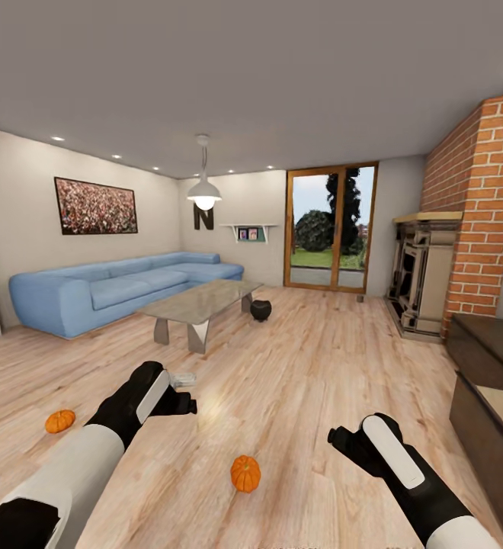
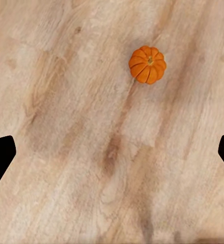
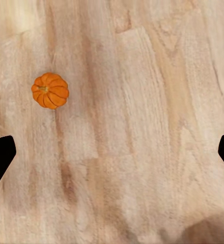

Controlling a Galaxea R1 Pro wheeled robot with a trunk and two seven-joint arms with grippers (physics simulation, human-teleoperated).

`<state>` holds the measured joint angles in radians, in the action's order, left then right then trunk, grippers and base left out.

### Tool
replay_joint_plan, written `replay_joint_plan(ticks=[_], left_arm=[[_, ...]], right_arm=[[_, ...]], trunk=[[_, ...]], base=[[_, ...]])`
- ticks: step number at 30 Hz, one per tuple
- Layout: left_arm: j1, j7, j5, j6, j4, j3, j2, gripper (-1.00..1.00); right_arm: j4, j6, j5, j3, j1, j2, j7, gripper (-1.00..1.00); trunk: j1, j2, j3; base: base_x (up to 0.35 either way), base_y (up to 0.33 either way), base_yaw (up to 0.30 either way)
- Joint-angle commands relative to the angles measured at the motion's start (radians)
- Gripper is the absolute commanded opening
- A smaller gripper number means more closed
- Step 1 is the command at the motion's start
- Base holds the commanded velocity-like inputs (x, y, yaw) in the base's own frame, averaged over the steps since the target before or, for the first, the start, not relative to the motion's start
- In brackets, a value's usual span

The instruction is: Place each of the two pumpkins and all three candles from the living room inside a cabinet in the living room (use any cabinet), then make sure every cabinet is closed, and position the cauldron so it is next to a table in the living room.

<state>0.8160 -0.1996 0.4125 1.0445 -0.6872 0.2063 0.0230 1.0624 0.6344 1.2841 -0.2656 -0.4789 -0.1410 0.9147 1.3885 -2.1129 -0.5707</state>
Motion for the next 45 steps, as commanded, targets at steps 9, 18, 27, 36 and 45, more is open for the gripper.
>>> replay_joint_plan(ticks=[9, 18, 27, 36, 45], left_arm=[[0.0, -0.009, 0.01, 0.003, -0.002, 0.005, 0.002, 1.0], [0.0, -0.009, 0.011, 0.003, -0.006, 0.008, 0.002, 1.0], [0.0, -0.009, 0.011, 0.003, -0.009, 0.008, 0.002, 1.0], [0.0, -0.009, 0.011, 0.003, -0.009, 0.008, 0.002, 1.0], [-0.001, -0.009, 0.011, 0.003, -0.009, 0.008, 0.001, 1.0]], right_arm=[[0.001, 0.002, 0.006, -0.003, -0.001, -0.001, 0.007, 1.0], [0.001, 0.002, 0.006, -0.003, -0.001, -0.001, 0.007, 1.0], [0.001, 0.002, 0.006, -0.003, -0.001, -0.002, 0.007, 1.0], [0.001, 0.002, 0.006, -0.003, -0.001, -0.002, 0.007, 1.0], [0.001, 0.002, 0.006, -0.003, -0.001, -0.002, 0.007, 1.0]], trunk=[[0.0, -0.001, -0.01], [0.0, -0.001, -0.011], [0.0, -0.001, -0.011], [0.0, -0.001, -0.011], [0.0, -0.001, -0.015]], base=[[0.0, 0.0, -0.18], [0.107, -0.026, -0.14], [0.255, -0.123, -0.284], [0.268, -0.095, -0.181], [0.302, -0.01, -0.121]])
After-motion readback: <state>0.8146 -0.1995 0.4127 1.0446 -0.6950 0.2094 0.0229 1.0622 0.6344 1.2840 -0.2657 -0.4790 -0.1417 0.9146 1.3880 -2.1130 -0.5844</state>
